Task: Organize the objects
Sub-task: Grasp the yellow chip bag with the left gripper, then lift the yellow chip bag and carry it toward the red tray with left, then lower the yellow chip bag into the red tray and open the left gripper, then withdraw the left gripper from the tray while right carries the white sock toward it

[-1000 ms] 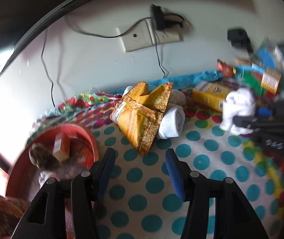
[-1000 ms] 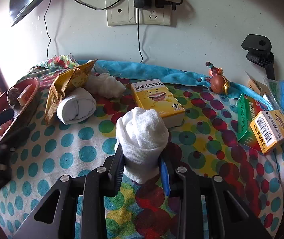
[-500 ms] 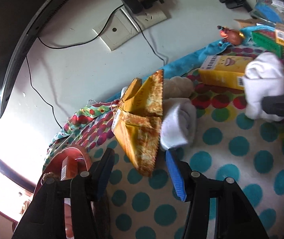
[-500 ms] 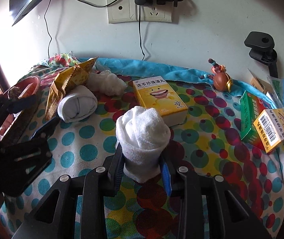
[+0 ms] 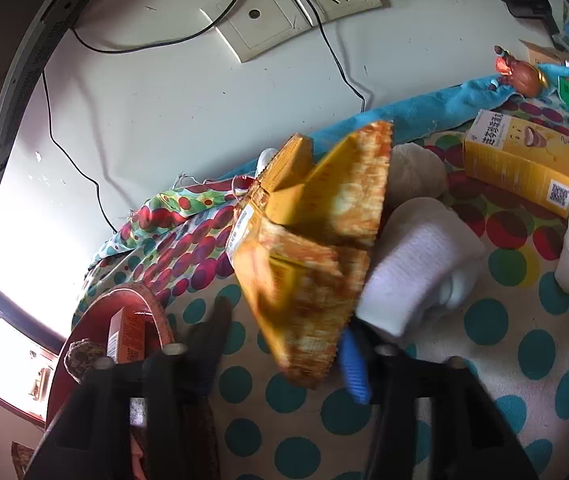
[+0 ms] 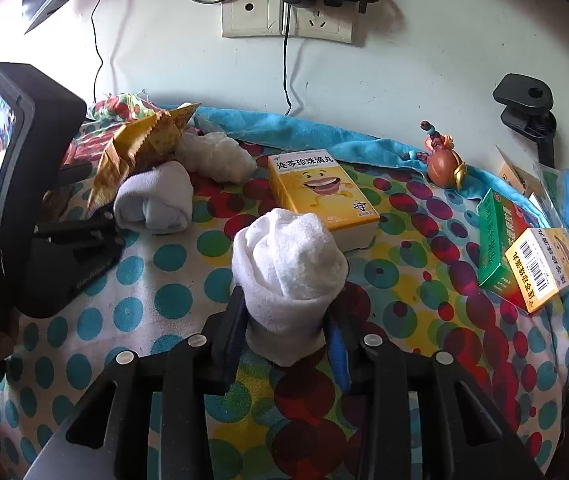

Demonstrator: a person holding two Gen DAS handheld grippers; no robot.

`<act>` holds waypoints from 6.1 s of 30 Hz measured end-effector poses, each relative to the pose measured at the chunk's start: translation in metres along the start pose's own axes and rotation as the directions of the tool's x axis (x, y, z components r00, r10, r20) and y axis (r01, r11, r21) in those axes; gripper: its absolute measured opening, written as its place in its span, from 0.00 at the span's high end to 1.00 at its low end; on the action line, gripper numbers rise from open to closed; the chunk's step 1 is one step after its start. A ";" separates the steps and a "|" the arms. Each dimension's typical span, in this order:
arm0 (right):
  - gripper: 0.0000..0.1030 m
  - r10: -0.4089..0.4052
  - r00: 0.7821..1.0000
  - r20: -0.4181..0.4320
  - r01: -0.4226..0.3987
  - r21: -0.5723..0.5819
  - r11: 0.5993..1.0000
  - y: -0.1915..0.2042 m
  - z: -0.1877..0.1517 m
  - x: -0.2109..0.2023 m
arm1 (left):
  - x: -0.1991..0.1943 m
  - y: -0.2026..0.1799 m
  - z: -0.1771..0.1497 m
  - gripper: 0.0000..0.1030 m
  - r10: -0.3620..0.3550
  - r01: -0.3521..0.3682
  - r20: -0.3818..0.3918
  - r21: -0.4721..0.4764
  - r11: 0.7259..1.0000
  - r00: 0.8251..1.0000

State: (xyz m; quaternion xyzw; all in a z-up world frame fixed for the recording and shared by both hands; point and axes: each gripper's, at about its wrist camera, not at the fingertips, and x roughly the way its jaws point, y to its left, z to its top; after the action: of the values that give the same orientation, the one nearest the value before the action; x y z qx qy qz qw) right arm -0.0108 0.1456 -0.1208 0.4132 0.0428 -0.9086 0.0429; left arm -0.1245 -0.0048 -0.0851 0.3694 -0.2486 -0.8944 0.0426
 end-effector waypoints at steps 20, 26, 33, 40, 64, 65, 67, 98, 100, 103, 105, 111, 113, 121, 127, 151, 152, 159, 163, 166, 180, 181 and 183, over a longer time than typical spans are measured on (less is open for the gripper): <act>0.67 -0.007 1.000 -0.002 0.007 -0.007 1.000 0.002 0.001 0.001 | -0.024 0.030 -0.002 0.80 -0.023 0.040 0.124 -0.138 0.990 0.992; 0.67 -0.027 1.000 -0.003 0.027 -0.023 0.999 0.005 0.002 0.001 | -0.031 0.035 -0.002 0.80 -0.016 0.042 0.159 -0.160 0.986 0.987; 0.70 -0.029 1.000 0.000 0.029 -0.021 0.999 0.005 0.001 0.001 | -0.040 0.043 -0.005 0.79 -0.016 0.057 0.208 -0.192 0.980 0.978; 0.73 -0.056 0.998 0.015 0.057 -0.041 0.998 0.010 0.000 -0.001 | -0.046 0.049 -0.009 0.79 -0.021 0.077 0.243 -0.225 0.971 0.970; 0.73 -0.081 0.997 0.014 0.082 -0.051 0.995 0.012 -0.002 -0.003 | -0.084 0.058 -0.020 0.83 -0.068 0.159 0.357 -0.233 0.959 0.932; 0.73 -0.078 0.997 0.013 0.078 -0.048 0.996 0.010 -0.002 -0.003 | -0.085 0.059 -0.020 0.84 -0.070 0.163 0.358 -0.237 0.958 0.931; 0.73 -0.073 0.997 0.011 0.073 -0.043 0.996 0.010 -0.002 -0.003 | -0.091 0.063 -0.019 0.85 -0.084 0.181 0.360 -0.245 0.953 0.929; 0.72 -0.082 0.997 0.010 0.083 -0.053 0.995 0.010 -0.002 -0.003 | -0.143 0.130 -0.019 0.90 -0.167 0.328 0.426 -0.340 0.881 0.889; 0.72 -0.082 0.997 0.010 0.082 -0.052 0.995 0.011 -0.002 -0.002 | -0.147 0.137 -0.018 0.90 -0.146 0.311 0.430 -0.343 0.886 0.891; 0.72 -0.082 0.997 0.010 0.083 -0.052 0.995 0.011 -0.002 -0.002 | -0.153 0.154 -0.019 0.90 -0.128 0.300 0.432 -0.359 0.884 0.893; 0.72 -0.083 0.997 0.010 0.083 -0.052 0.995 0.010 -0.002 -0.003 | -0.156 0.166 -0.023 0.90 -0.103 0.277 0.423 -0.374 0.885 0.900; 0.72 -0.084 0.996 0.010 0.084 -0.054 0.995 0.012 -0.002 -0.002 | -0.155 0.215 -0.039 0.90 -0.025 0.209 0.382 -0.449 0.869 0.924; 0.72 -0.084 0.996 0.009 0.084 -0.054 0.995 0.011 -0.002 -0.002 | -0.151 0.234 -0.046 0.90 -0.008 0.195 0.358 -0.490 0.850 0.934; 0.72 -0.085 0.996 0.009 0.085 -0.055 0.995 0.012 -0.002 -0.002 | -0.114 0.284 -0.083 0.90 -0.006 0.165 0.244 -0.637 0.753 0.970; 0.72 -0.088 0.996 0.008 0.089 -0.058 0.994 0.010 -0.003 -0.002 | -0.076 0.299 -0.105 0.90 -0.043 0.145 0.159 -0.719 0.680 0.986; 0.73 -0.034 0.999 0.016 0.034 -0.003 0.999 0.004 0.000 0.000 | -0.092 0.272 -0.146 0.49 0.082 -0.127 -0.097 -0.718 0.685 0.992; 0.73 -0.030 0.999 0.019 0.030 -0.001 1.000 0.003 0.000 -0.001 | -0.094 0.271 -0.149 0.49 0.083 -0.132 -0.103 -0.719 0.683 0.991; 0.74 -0.008 0.998 0.066 0.009 -0.013 1.000 0.006 0.000 -0.009 | -0.110 0.265 -0.169 0.49 0.106 -0.172 -0.136 -0.724 0.668 0.985; 0.74 -0.010 0.997 0.079 0.012 -0.031 0.999 0.010 0.001 -0.011 | -0.119 0.262 -0.181 0.49 0.091 -0.165 -0.140 -0.733 0.660 0.986; 0.74 -0.013 0.997 0.075 0.016 -0.036 0.999 0.011 0.002 -0.011 | -0.128 0.257 -0.184 0.48 0.101 -0.166 -0.132 -0.731 0.662 0.986; 0.74 0.053 0.994 0.097 -0.053 -0.012 0.999 0.030 0.018 -0.023 | -0.152 0.226 -0.193 0.48 0.040 -0.094 -0.095 -0.673 0.733 0.995; 0.74 0.069 0.992 0.104 -0.067 -0.014 0.998 0.036 0.022 -0.025 | -0.151 0.226 -0.194 0.48 0.036 -0.093 -0.097 -0.673 0.734 0.995; 0.74 0.128 0.984 0.124 -0.124 -0.041 0.991 0.060 0.036 -0.035 | -0.151 0.226 -0.197 0.48 0.025 -0.085 -0.098 -0.679 0.729 0.995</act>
State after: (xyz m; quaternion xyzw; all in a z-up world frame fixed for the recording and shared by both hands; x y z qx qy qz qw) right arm -0.0081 0.0833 -0.0733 0.3562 0.0287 -0.9275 0.1098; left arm 0.0946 -0.2444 0.0000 0.3567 0.0882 -0.9056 0.2119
